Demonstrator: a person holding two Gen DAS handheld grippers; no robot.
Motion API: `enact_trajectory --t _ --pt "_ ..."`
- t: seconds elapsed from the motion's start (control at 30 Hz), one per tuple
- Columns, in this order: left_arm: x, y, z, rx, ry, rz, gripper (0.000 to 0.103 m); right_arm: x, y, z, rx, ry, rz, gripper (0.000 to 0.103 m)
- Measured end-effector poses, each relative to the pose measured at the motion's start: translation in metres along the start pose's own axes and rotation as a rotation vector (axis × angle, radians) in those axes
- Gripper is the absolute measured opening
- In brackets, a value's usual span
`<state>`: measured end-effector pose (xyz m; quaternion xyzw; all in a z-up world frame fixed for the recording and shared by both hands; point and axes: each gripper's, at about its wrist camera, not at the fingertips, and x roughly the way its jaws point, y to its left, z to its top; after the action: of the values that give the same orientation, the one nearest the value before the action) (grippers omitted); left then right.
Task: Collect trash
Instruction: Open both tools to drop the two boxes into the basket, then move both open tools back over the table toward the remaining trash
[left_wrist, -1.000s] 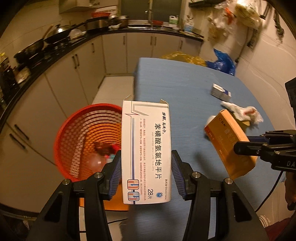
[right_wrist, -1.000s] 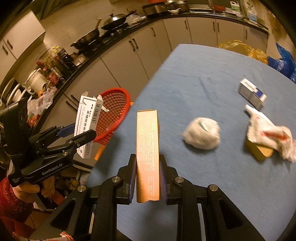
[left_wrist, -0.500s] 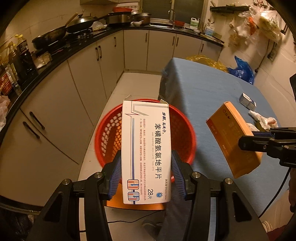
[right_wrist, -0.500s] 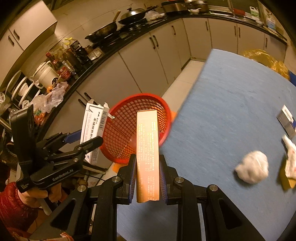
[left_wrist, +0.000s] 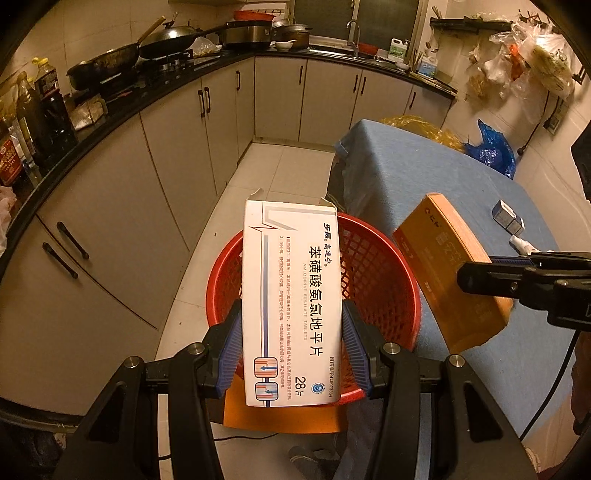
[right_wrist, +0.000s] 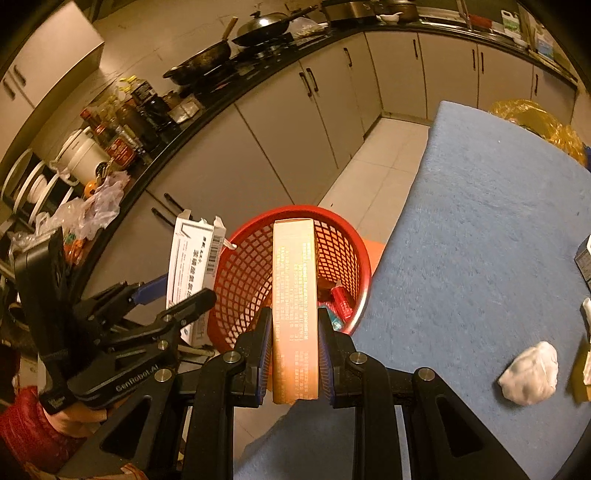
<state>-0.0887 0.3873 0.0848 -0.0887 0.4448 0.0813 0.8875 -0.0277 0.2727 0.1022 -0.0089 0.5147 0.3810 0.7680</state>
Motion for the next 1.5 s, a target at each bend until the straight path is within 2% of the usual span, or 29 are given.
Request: enact_trajectory --t 0.2,0.23,0.27,0.3,0.33,0.37,0.4,0.57,0.9,1.2,1.5 --pt "0.015 0.002 0.007 -0.012 0.016 -0.016 0.05 0.018 0.0 0.013 0.014 0.012 -0.019 0.025" --pt "0.017 0.003 0.008 -0.015 0.018 -0.015 0.053 0.02 0.002 0.016 0.01 0.011 -0.018 0.026" --pt "0.018 0.004 0.009 -0.021 0.02 -0.017 0.063 0.021 0.002 0.017 0.005 0.007 -0.023 0.026" --pt "0.018 0.006 0.01 -0.027 0.02 -0.016 0.072 0.021 0.003 0.019 0.002 0.002 -0.032 0.035" --pt "0.017 0.007 0.01 -0.036 0.014 -0.012 0.073 0.019 0.002 0.02 0.005 -0.009 -0.031 0.045" --pt "0.015 0.009 0.011 -0.046 0.003 -0.011 0.075 0.016 0.002 0.021 0.008 -0.018 -0.029 0.05" --pt "0.014 0.011 0.012 -0.052 0.0 -0.014 0.075 0.012 0.0 0.022 0.014 -0.031 -0.032 0.054" --pt "0.007 0.014 0.013 -0.072 -0.011 -0.016 0.075 -0.006 -0.003 0.019 0.021 -0.063 -0.053 0.054" --pt "-0.008 -0.004 0.003 -0.059 -0.027 -0.031 0.075 -0.039 -0.025 -0.018 0.074 -0.093 -0.096 0.066" --pt "-0.017 -0.059 -0.012 0.021 -0.016 -0.073 0.075 -0.068 -0.051 -0.063 0.113 -0.105 -0.13 0.068" --pt "-0.015 -0.134 -0.02 0.123 0.015 -0.145 0.075 -0.11 -0.111 -0.116 0.242 -0.111 -0.173 0.068"
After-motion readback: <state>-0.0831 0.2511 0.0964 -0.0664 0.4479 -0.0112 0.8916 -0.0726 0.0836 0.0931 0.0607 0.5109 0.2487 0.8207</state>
